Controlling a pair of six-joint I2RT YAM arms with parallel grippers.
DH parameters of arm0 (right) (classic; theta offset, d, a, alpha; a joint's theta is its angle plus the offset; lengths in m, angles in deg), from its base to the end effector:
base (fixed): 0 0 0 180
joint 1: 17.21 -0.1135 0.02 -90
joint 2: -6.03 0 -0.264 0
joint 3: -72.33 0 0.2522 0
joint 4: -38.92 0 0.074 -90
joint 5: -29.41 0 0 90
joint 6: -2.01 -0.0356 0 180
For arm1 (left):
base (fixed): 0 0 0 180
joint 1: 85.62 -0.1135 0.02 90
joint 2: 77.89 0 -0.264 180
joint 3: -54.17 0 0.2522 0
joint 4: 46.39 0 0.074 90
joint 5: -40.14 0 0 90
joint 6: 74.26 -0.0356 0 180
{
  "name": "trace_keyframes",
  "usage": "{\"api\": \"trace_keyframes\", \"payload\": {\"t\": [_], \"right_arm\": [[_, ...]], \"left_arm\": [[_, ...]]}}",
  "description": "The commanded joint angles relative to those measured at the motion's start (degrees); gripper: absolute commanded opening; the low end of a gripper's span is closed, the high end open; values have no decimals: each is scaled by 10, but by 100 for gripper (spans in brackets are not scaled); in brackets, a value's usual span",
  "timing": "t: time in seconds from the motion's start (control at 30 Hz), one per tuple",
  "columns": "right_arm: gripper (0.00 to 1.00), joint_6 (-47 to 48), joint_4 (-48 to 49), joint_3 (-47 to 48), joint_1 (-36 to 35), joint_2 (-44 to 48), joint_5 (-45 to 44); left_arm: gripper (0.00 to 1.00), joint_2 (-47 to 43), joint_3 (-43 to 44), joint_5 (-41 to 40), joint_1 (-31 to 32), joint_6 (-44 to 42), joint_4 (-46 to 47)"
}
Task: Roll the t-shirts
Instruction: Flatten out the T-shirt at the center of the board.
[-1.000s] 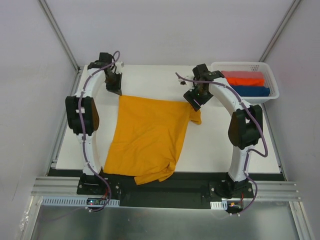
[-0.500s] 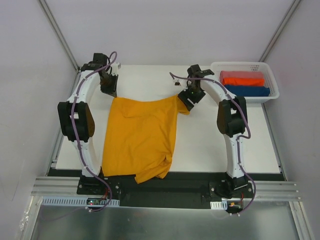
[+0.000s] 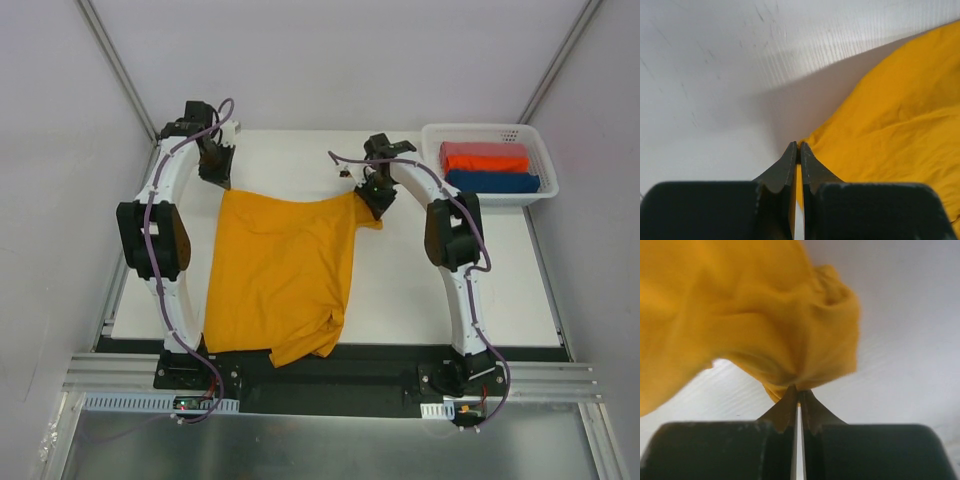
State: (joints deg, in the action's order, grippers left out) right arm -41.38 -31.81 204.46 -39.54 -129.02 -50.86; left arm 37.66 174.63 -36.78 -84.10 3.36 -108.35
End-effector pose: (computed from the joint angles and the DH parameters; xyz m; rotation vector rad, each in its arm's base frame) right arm 0.4504 0.1915 0.1825 -1.6267 2.3085 0.1497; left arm 0.4439 -0.0198 0.2821 0.3929 2.5115 -0.2189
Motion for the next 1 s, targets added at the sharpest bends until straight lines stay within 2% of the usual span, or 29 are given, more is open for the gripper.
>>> {"api": "trace_keyframes", "payload": {"t": [0.0,0.03,0.13,0.23,0.4,0.53,0.57,0.63,0.67,0.7,0.73,0.77,0.83,0.9,0.93,0.97], "right_arm": [[1,24,68,20,12,80,-140],[1,51,86,19,12,93,-199],[1,97,157,6,18,151,-262],[1,141,224,-15,22,208,-292],[0,172,249,-42,15,281,-319],[1,174,225,-152,-14,383,-293],[1,173,214,-209,-22,399,-281],[1,153,181,-276,-52,445,-251],[1,143,159,-327,-64,456,-230],[8,133,100,-346,-88,466,-206],[32,105,72,-361,-98,476,-153],[51,87,50,-379,-107,502,-134],[83,52,30,-418,-111,534,-109],[96,-4,46,-413,-82,555,-108],[100,-33,46,-397,-60,552,-73],[97,-88,39,-378,-35,542,-45]], "left_arm": [[0,-21,106,9,2,-10,-2],[0,-26,122,16,2,-12,-3],[0,-56,168,39,2,-14,0],[0,-95,199,57,2,0,7],[0,-164,203,73,2,-9,12],[0,-266,93,101,2,-61,14],[0,-282,26,117,2,-84,15],[0,-328,-39,126,2,-98,14],[0,-343,-103,129,2,-105,13],[0,-357,-136,139,2,-108,6],[0,-391,-168,149,2,-115,-2],[0,-407,-233,153,2,-124,-9],[0,-451,-301,150,2,-126,-17],[0,-468,-376,150,2,-134,-16],[0,-471,-393,150,2,-134,-15],[0,-466,-413,150,2,-133,-15]]}}
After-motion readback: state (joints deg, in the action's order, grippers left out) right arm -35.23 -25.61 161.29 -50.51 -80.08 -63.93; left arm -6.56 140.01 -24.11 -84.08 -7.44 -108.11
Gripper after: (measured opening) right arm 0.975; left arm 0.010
